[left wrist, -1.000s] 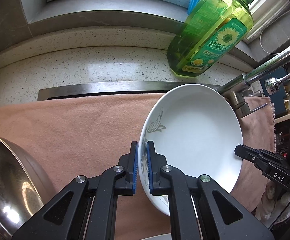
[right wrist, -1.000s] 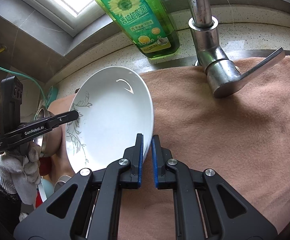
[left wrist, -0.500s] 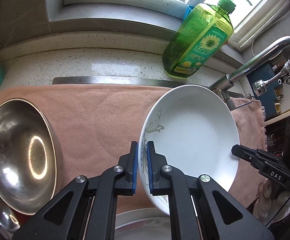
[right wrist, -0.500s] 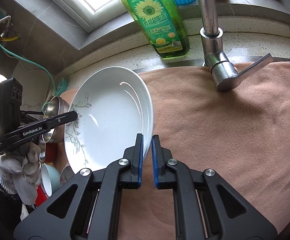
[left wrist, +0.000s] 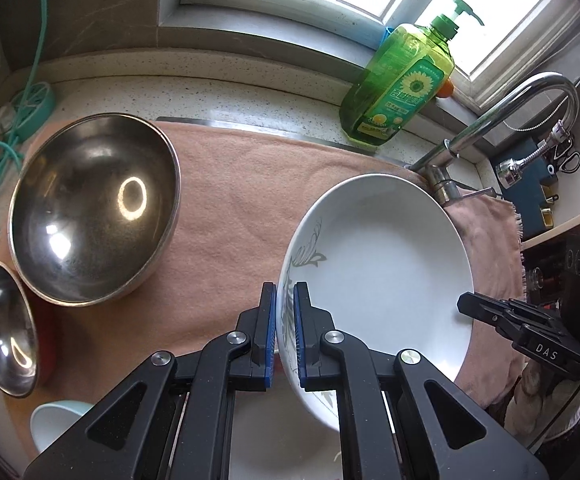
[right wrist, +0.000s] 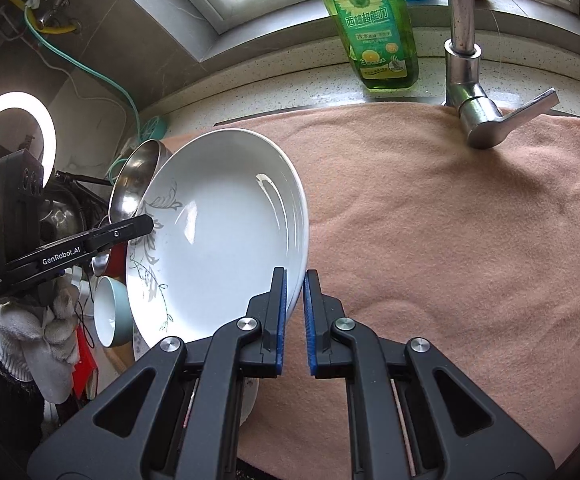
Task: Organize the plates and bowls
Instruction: 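Lift the leaf-pattern plate and carry it toward the stacked floral plates, then lower the leaf-pattern plate onto the stacked floral plates with the right tool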
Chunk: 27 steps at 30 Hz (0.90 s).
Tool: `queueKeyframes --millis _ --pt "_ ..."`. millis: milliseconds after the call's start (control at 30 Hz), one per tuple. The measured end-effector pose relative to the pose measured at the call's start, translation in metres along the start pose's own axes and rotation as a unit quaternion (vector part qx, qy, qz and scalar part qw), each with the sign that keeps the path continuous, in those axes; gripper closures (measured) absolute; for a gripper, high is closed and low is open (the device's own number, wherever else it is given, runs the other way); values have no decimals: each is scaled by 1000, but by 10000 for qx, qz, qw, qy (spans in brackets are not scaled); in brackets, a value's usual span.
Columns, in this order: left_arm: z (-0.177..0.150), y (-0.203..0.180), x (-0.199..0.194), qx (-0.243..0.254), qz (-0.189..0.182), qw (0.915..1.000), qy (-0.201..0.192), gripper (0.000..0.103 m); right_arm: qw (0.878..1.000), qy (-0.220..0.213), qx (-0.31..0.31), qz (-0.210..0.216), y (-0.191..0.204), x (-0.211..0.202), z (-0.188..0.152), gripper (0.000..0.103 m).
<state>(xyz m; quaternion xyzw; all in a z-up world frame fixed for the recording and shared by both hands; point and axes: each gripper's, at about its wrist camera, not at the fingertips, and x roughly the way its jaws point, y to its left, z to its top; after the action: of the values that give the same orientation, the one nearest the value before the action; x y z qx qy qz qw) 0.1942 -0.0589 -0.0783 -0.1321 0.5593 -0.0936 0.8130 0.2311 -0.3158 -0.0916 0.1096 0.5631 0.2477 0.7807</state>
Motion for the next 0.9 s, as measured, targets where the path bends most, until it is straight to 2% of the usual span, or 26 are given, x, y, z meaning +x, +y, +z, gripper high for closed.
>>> queueKeyframes --millis 367,900 --pt "-52 21 -26 -477 85 9988 -114 96 9985 310 -422 141 34 10 -30 95" --pt "-119 50 -34 -1130 119 9935 -96 96 9928 788 -898 92 60 36 -61 95"
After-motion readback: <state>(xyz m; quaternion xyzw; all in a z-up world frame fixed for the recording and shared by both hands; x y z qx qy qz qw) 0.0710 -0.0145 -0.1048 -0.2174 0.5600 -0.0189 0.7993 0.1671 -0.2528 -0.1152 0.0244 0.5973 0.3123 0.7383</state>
